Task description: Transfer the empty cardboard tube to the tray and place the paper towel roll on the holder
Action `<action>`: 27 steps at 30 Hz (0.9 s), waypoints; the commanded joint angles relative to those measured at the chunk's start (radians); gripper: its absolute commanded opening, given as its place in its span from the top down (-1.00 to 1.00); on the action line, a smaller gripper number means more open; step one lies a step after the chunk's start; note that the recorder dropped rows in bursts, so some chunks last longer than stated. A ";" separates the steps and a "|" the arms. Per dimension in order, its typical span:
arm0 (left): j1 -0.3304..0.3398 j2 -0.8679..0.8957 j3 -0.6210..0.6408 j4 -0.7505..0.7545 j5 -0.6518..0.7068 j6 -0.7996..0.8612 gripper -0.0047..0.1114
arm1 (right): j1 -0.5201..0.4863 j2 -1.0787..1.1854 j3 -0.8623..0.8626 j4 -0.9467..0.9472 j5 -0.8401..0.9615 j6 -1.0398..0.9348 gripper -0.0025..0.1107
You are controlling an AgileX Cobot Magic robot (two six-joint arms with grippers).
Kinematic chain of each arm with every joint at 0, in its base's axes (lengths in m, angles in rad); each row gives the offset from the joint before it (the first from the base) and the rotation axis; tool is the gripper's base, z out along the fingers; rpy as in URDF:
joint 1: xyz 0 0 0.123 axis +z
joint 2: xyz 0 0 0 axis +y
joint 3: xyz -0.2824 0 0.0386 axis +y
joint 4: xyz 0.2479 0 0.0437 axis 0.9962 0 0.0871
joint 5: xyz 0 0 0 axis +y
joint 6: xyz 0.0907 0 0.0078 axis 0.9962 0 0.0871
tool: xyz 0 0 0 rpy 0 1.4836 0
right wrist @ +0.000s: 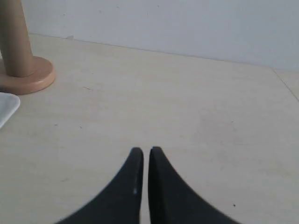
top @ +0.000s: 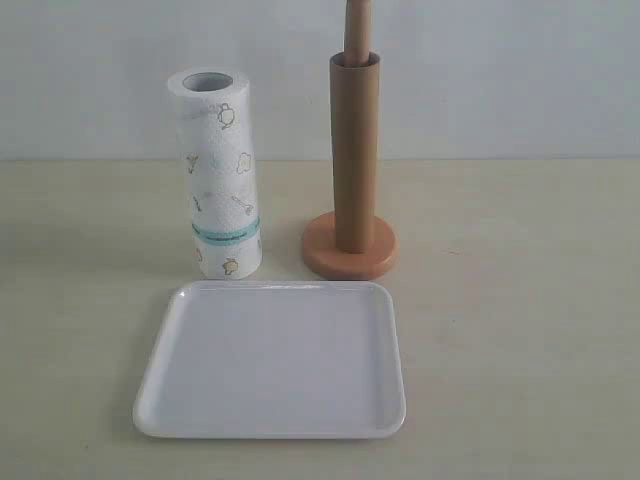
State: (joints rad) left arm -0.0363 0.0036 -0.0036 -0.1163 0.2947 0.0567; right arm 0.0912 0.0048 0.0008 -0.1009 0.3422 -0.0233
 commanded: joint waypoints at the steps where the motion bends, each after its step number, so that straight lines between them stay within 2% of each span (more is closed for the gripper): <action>1: 0.004 -0.004 0.004 0.003 0.000 0.005 0.85 | -0.001 -0.005 -0.001 -0.042 -0.017 -0.039 0.88; 5: 0.004 -0.004 0.004 0.003 0.000 0.005 0.85 | -0.001 -0.005 -0.001 -0.097 -0.126 -0.097 0.88; 15: 0.004 -0.004 0.004 0.003 0.000 0.005 0.85 | -0.001 -0.005 -0.001 -0.092 -0.769 -0.139 0.88; 17: 0.004 -0.004 0.004 0.003 0.000 0.005 0.85 | -0.001 -0.005 -0.001 -0.092 -0.876 -0.093 0.88; 20: 0.004 -0.004 0.004 0.003 0.000 0.005 0.85 | -0.001 -0.005 -0.001 -0.045 -1.085 0.081 0.88; 23: 0.004 -0.004 0.004 0.003 0.000 0.005 0.85 | -0.001 -0.005 -0.096 0.019 -1.074 0.155 0.88; 27: 0.004 -0.004 0.004 0.003 0.000 0.005 0.85 | -0.001 0.133 -0.321 0.021 -0.822 0.214 0.88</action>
State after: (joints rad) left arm -0.0363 0.0036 -0.0036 -0.1163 0.2947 0.0567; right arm 0.0912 0.0505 -0.2005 -0.0884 -0.6314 0.1335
